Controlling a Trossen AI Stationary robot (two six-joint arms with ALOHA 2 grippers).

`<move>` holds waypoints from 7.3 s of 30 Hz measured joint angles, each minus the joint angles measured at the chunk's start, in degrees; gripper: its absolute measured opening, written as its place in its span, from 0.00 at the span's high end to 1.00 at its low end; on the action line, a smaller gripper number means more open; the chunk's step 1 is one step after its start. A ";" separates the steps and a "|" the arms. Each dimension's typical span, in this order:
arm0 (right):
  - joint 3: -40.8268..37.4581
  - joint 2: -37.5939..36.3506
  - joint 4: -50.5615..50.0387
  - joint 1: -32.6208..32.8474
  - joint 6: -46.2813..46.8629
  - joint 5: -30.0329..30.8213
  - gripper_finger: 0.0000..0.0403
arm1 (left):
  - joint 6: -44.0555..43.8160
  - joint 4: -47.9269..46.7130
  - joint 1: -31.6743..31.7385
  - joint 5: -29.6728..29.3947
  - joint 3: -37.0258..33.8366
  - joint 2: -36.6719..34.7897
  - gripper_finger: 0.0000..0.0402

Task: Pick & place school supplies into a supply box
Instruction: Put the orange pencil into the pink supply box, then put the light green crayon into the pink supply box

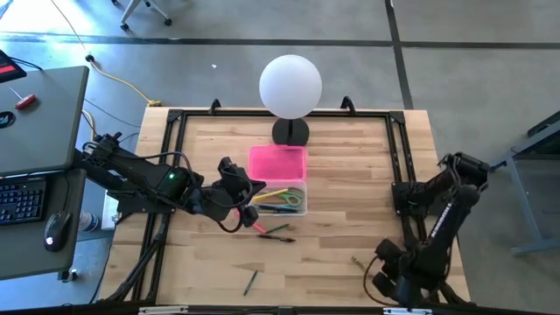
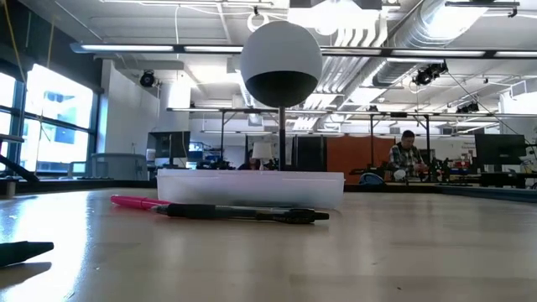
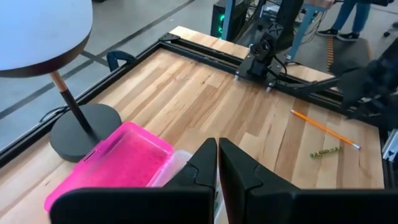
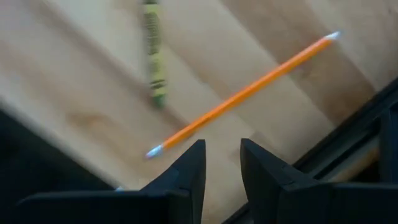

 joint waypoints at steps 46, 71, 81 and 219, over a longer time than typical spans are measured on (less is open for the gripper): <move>-22.22 0.09 25.35 -13.49 -27.16 25.93 0.98 | 0.83 2.51 0.00 -0.94 0.00 0.00 0.88; -22.07 5.74 41.80 -35.03 -65.48 30.69 0.96 | 0.62 2.51 0.00 3.10 0.00 0.00 0.88; -22.07 5.11 41.56 -35.04 -66.34 30.15 0.98 | 0.60 2.51 0.00 3.06 0.00 0.00 0.88; -9.38 0.26 25.12 9.00 -31.07 46.36 0.78 | 0.60 5.46 0.02 -0.18 0.00 -0.02 0.88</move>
